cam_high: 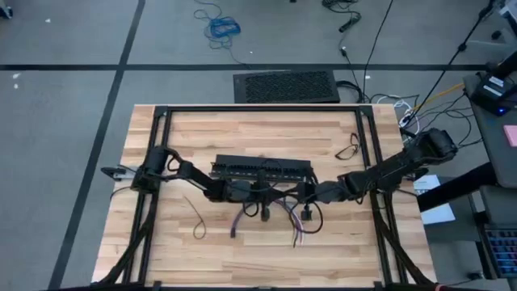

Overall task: Ziptie cables
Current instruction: Wrap the black zip tie on the cables

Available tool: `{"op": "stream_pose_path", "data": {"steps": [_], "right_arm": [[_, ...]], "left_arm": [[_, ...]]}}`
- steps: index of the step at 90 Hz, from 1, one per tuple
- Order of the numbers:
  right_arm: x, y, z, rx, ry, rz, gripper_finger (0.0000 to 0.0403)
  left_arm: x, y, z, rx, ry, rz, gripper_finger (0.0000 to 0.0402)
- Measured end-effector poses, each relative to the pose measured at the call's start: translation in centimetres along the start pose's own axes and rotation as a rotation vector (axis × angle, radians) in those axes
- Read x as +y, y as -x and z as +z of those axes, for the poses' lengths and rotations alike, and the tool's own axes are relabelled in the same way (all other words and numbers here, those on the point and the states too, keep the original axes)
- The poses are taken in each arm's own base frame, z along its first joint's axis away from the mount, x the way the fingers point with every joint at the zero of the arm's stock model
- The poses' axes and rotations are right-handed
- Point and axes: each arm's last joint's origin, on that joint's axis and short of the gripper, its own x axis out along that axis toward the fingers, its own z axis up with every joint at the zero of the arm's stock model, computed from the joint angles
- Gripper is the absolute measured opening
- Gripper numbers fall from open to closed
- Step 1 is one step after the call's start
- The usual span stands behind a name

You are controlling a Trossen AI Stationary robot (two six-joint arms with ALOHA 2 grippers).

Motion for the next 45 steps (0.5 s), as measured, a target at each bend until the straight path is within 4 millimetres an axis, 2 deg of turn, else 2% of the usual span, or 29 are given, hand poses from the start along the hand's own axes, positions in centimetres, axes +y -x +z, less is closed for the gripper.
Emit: {"op": "stream_pose_path", "data": {"steps": [45], "right_arm": [[-0.33,0.34,0.46,-0.022,-0.021,-0.062,0.0]], "left_arm": [[-0.29,0.13,-0.74,0.036,-0.012,0.049,0.0]]}}
